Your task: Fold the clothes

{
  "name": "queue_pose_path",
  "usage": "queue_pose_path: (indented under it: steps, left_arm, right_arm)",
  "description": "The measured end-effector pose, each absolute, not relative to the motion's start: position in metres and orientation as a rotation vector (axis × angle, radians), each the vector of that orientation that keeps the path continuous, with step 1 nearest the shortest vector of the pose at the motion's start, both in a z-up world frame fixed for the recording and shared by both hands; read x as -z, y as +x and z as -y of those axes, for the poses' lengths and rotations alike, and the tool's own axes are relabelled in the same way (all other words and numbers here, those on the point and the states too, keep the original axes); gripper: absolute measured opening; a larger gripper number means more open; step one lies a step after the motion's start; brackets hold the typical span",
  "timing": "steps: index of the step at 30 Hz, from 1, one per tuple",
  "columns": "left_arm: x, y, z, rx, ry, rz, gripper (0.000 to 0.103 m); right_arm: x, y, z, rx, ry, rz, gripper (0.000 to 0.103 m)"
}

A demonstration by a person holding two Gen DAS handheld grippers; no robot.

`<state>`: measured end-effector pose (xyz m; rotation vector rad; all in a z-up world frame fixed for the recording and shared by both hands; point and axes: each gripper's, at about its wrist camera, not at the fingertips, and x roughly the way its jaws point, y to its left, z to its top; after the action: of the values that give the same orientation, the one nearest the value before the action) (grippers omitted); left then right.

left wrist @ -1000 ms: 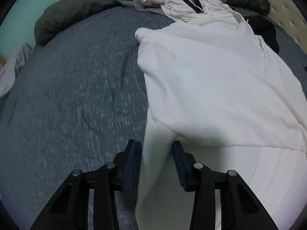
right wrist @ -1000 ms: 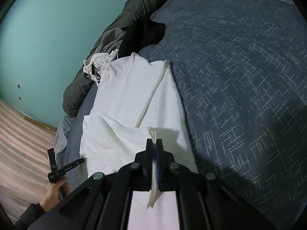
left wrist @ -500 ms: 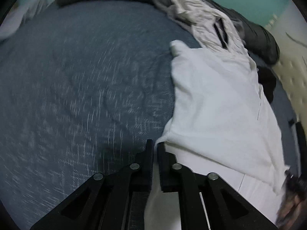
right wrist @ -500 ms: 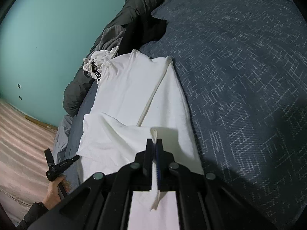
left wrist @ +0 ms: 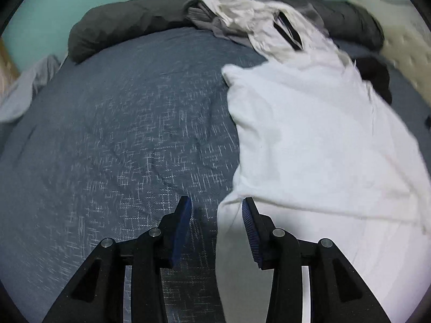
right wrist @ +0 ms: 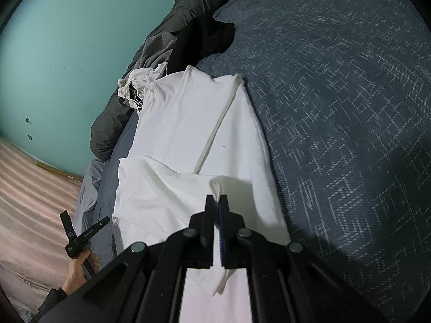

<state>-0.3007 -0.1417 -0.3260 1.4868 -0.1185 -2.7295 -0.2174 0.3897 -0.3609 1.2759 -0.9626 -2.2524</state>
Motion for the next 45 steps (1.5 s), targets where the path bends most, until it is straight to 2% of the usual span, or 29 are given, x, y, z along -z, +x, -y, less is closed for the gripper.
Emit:
queue_pose_path:
  steps: [9,12,13,16,21,25,27,36,45]
  left_arm:
    - [0.347,-0.316,0.117,2.643,1.490,0.519,0.043]
    - [0.343,-0.316,0.115,2.633,1.450,0.617,0.032]
    - [0.338,-0.315,0.118,2.643,1.427,0.606,0.032]
    - [0.327,-0.309,0.130,2.679,1.365,0.503,0.030]
    - [0.337,-0.311,0.176,2.702,1.445,-0.069,0.031]
    - [0.338,-0.305,0.191,2.716,1.449,-0.273,0.034]
    - [0.336,-0.302,0.192,2.718,1.445,-0.289,0.039]
    - [0.329,-0.283,0.217,2.642,1.406,-0.326,0.039]
    - [0.320,-0.312,0.189,2.751,1.405,-0.419,0.043]
  right_arm:
    - [0.362,-0.218,-0.389,2.247,1.279,0.968,0.002]
    - [0.362,-0.218,-0.389,2.244,1.281,0.968,0.002]
    - [0.363,-0.218,-0.388,2.243,1.281,0.968,0.002]
    - [0.361,-0.219,-0.388,2.244,1.277,0.966,0.002]
    - [0.360,-0.218,-0.388,2.245,1.273,0.961,0.002]
    - [0.360,-0.218,-0.390,2.251,1.271,0.965,0.002]
    - [0.361,-0.218,-0.392,2.254,1.274,0.969,0.002]
    - [0.360,-0.218,-0.394,2.286,1.279,0.965,0.002]
    - [0.366,-0.217,-0.396,2.304,1.315,0.966,0.002]
